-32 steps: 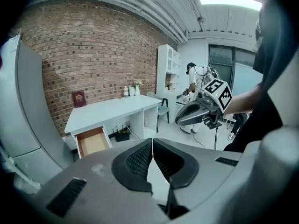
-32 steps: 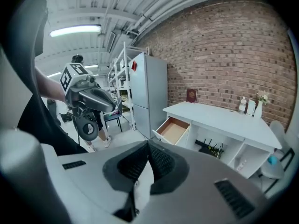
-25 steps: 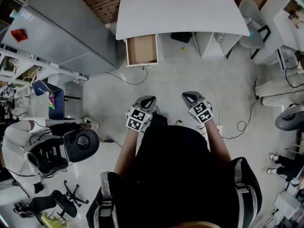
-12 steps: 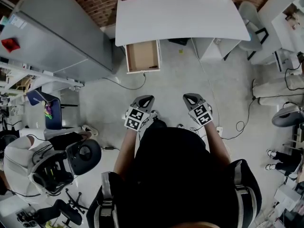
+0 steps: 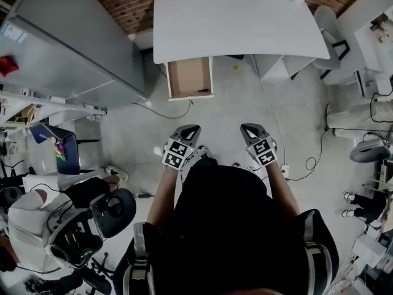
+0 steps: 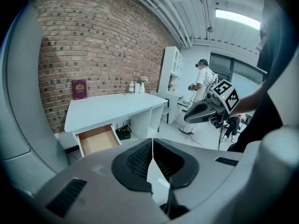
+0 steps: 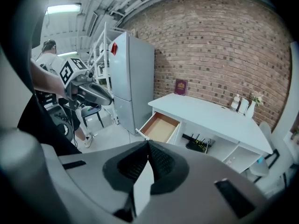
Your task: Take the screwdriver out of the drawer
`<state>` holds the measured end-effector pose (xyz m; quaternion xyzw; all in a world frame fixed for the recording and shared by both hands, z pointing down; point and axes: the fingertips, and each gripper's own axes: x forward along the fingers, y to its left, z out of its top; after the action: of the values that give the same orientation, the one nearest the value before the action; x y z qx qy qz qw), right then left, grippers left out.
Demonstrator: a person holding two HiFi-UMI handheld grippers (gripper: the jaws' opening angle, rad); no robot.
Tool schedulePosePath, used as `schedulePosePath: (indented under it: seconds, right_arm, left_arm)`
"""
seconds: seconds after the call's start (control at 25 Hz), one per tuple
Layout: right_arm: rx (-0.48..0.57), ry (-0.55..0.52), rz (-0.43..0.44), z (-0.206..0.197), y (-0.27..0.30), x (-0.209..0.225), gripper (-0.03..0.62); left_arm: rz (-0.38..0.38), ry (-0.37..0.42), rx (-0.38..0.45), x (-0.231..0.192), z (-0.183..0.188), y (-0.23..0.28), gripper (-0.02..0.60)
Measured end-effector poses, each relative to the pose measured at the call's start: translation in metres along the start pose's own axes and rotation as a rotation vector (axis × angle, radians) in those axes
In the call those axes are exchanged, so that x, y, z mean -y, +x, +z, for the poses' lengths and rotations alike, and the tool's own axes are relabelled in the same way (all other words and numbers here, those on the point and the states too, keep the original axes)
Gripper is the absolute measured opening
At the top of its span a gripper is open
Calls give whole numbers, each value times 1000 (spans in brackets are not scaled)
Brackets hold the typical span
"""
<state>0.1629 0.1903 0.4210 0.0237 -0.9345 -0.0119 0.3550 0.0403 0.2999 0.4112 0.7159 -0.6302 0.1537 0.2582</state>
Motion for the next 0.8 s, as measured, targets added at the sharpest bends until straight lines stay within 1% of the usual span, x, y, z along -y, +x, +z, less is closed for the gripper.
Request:
schedulePosePath:
  seconds: [0.12, 0.24, 0.48, 0.6, 0.8]
  right_arm:
    - [-8, 5, -32, 9, 13, 1, 57]
    - [-11, 2, -51, 14, 19, 2, 57]
    - [-11, 36, -100, 19, 23, 4, 57]
    - [-20, 41, -105, 17, 26, -2, 57]
    - [-43, 65, -95, 4, 29, -3, 57]
  left_arm:
    - [-17, -7, -4, -20, -4, -1, 20]
    - [-26, -11, -8, -30, -8, -2, 20]
    - [-62, 17, -28, -45, -9, -2, 20]
    - [-66, 26, -36, -54, -9, -5, 20]
    - [-69, 11, -55, -58, -14, -2, 20]
